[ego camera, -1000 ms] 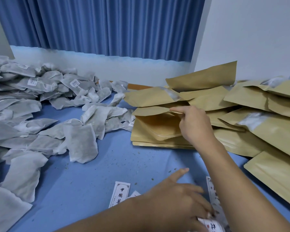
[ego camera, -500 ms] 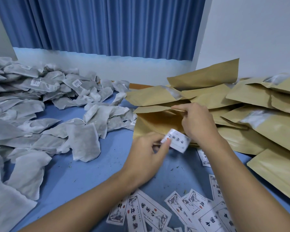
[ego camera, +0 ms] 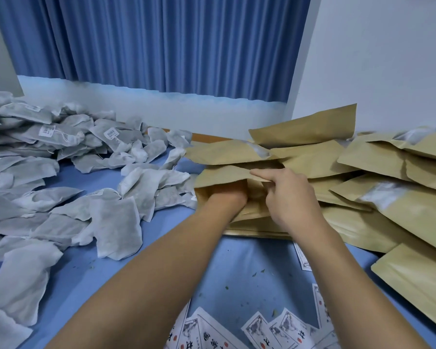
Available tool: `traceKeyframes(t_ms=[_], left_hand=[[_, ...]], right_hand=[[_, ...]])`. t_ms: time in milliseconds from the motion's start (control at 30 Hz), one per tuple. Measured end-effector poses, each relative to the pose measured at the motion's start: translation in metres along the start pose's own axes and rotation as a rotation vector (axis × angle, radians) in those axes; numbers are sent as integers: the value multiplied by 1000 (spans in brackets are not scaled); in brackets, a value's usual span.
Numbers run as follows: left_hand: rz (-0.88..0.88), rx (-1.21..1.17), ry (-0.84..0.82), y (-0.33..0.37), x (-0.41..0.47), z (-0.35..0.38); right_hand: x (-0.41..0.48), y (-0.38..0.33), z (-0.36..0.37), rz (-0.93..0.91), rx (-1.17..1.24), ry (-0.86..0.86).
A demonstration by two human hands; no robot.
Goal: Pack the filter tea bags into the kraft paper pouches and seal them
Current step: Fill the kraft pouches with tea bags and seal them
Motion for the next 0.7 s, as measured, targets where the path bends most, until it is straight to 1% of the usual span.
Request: traceKeyframes(t_ms=[100,133,167,200,233,267,300,333,367,400,433,467,500,533,567,600,633,700], left_hand=[[76,-26,-123,9,1,9],[90,-18,-126,13,-7,8],[97,-24,-78,15,-19,5],[128,-60,25,14,-33,0],[216,-90,227,13,-53,-11],[343,-78,471,12,-81,-22],[479,-83,717,5,-110,-31],[576,-117,922,-11,-135,-37],[540,-143,1041,-33,-145,-41],[401,-142,1058,-58,-142,-45],[171,-132,989,-87,-129,-45],[-79,-146,831,-120,-113,-40],[-270,-169,641,-149,-99,-29],[-383,-169,470,-168,-90,-16],[-426,-132,352,-179,-85,-3],[-411,-94,295,-182,-82,4],[-367,-83,328,-180,-81,5],[-272,-204,441,-170,-84,0]], right_hand=[[1,4,2,19,-47,3],[1,5,2,24,-66,11],[1,5,1,26,-76,19],[1,6,1,28,-84,25],[2,6,1,32,-98,24],[2,6,3,39,-119,17],[3,6,4,47,-139,11],[3,5,4,53,-156,6],[4,3,5,53,-169,4],[5,1,4,49,-180,1],[8,-1,4,48,-190,-10],[10,-4,3,51,-202,-26],[13,-6,2,59,-218,-39],[16,-9,1,71,-236,-47],[19,-11,1,81,-251,-53],[21,-14,1,85,-263,-60],[24,-17,1,85,-270,-68],[28,-21,4,87,-263,-85]])
Point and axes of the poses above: each hand's wrist, its own x-axis towards the middle knuckle, its own z-axis out of the palm, y = z × x, the point moved 7 cm from there along x, towards the middle knuckle, and after that the axes turned 10 degrees about -y, right-handed, at the moved point
